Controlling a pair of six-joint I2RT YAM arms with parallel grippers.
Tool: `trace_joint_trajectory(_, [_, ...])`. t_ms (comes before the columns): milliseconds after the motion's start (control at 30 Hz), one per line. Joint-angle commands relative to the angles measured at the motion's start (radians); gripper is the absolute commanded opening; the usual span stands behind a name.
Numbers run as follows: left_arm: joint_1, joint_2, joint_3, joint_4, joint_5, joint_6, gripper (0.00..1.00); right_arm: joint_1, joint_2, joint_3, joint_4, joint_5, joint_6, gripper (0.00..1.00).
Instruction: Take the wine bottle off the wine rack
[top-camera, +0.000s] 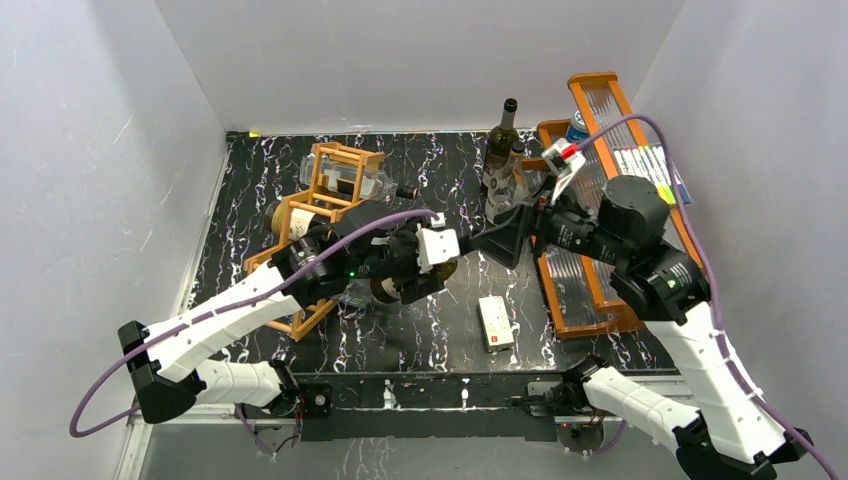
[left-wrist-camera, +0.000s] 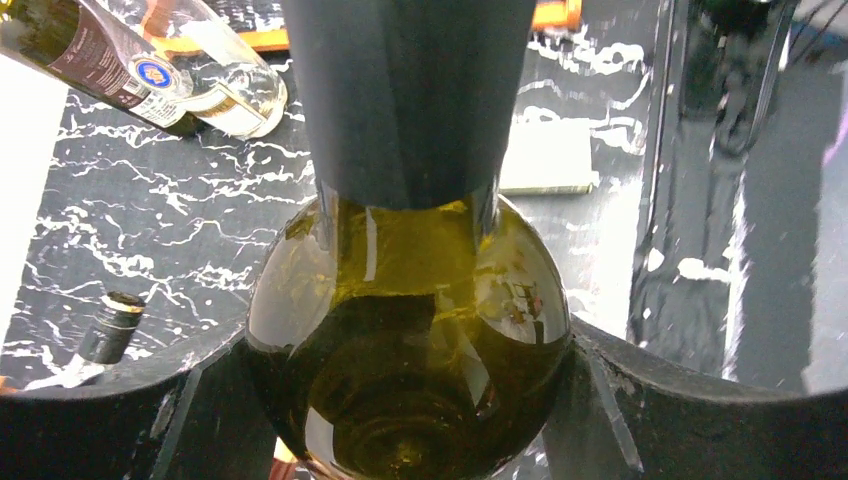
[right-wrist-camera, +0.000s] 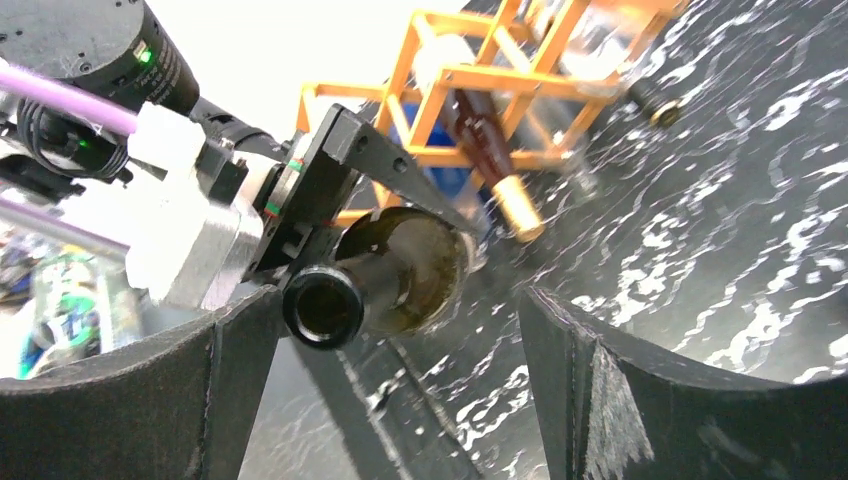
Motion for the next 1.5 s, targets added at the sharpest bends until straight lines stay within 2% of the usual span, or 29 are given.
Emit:
trace_joint_trajectory(0, [0.001, -0.061, 0.025, 0.21, -0.011, -0.237, 0.0, 0.001, -0.072, -0.01, 0.135, 0.179, -0.102, 0.98])
trace_joint_trajectory(100, [0.004, -0.062, 0.0, 0.282, -0.046, -0.38, 0.0, 0.001, -0.113, -0.03, 0.19, 0.184, -0.161, 0.98])
trace_joint_trajectory(233, [0.01, -0.02, 0.032, 0.296, -0.041, -0.496, 0.0, 0.001, -0.078, -0.013, 0.198, 0.138, -0.194, 0.98])
trace_joint_trajectory(467, [0.014, 0.022, 0.029, 0.351, 0.004, -0.566, 0.0, 0.0, 0.007, -0.031, 0.286, 0.054, -0.127, 0.98])
trace_joint_trajectory(600, [0.014, 0.018, 0.01, 0.368, -0.007, -0.578, 0.0, 0.001, 0.034, -0.089, 0.384, 0.006, -0.061, 0.91])
trace_joint_trajectory(900, [0.015, 0.021, -0.012, 0.365, 0.002, -0.603, 0.0, 0.001, 0.083, -0.175, 0.507, -0.038, 0.071, 0.65])
trace_joint_trajectory(1167, [0.019, 0.03, -0.008, 0.338, -0.018, -0.611, 0.02, 0.0, 0.101, -0.179, 0.517, -0.062, 0.082, 0.28])
trace_joint_trajectory(1233, [0.02, 0.026, -0.009, 0.325, -0.032, -0.61, 0.24, 0.0, 0.099, -0.163, 0.49, -0.037, 0.06, 0.2])
trace_joint_trajectory(1367, [0.021, -0.01, -0.035, 0.314, -0.056, -0.597, 0.86, 0.001, 0.103, -0.111, 0.407, 0.053, 0.0, 0.07])
trace_joint_trajectory(1400, [0.021, -0.023, -0.04, 0.311, -0.056, -0.59, 0.96, 0.0, 0.106, -0.097, 0.381, 0.083, -0.019, 0.06])
trace_joint_trajectory(1467, [0.02, -0.041, -0.049, 0.293, -0.072, -0.583, 0.98, 0.0, 0.106, -0.074, 0.337, 0.164, -0.049, 0.02])
